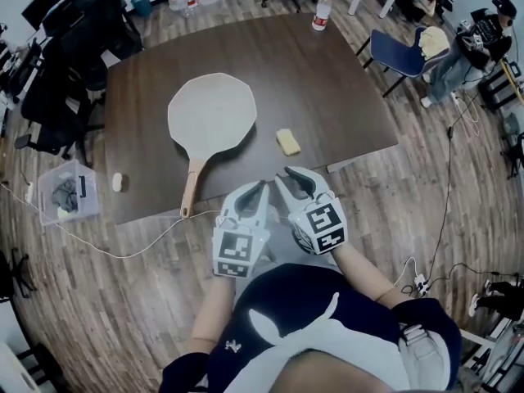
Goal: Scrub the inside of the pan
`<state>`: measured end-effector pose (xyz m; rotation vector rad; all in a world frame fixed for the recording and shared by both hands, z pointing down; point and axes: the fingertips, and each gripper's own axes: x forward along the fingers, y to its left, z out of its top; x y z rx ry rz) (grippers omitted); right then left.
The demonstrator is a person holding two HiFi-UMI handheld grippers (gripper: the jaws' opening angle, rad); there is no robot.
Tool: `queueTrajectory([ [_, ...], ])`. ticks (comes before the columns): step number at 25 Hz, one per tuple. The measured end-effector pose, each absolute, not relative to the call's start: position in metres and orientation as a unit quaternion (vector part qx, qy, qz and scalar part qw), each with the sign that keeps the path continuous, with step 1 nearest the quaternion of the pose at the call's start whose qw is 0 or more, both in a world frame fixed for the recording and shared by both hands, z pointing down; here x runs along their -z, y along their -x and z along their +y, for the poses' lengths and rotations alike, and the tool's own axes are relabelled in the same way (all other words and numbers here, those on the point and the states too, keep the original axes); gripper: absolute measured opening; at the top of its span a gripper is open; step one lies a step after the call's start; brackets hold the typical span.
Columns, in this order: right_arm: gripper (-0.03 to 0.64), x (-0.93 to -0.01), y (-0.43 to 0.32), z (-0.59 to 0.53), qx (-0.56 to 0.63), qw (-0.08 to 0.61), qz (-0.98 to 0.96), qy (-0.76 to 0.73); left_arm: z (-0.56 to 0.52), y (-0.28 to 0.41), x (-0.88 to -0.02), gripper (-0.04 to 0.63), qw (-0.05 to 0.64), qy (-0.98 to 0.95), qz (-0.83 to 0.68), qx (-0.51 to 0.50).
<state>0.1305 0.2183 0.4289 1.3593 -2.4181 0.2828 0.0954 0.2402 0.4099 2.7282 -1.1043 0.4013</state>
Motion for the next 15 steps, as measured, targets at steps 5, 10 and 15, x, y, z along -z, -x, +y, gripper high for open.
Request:
queueTrajectory([
  [5, 0.095, -0.466, -0.155, 0.175, -0.112, 0.209, -0.846, -0.477, 0.201, -0.108, -0.429, 0.003, 0.084, -0.910, -0.376, -0.151],
  [10, 0.133, -0.496, -0.177, 0.133, -0.130, 0.231, -0.837, -0.479, 0.166, -0.117, -0.446, 0.003, 0.094, -0.905, -0.380, -0.165],
  [15, 0.135, -0.532, -0.194, 0.102, -0.154, 0.267, -0.821, -0.480, 0.137, -0.125, -0.463, 0.003, 0.098, -0.902, -0.379, -0.183],
])
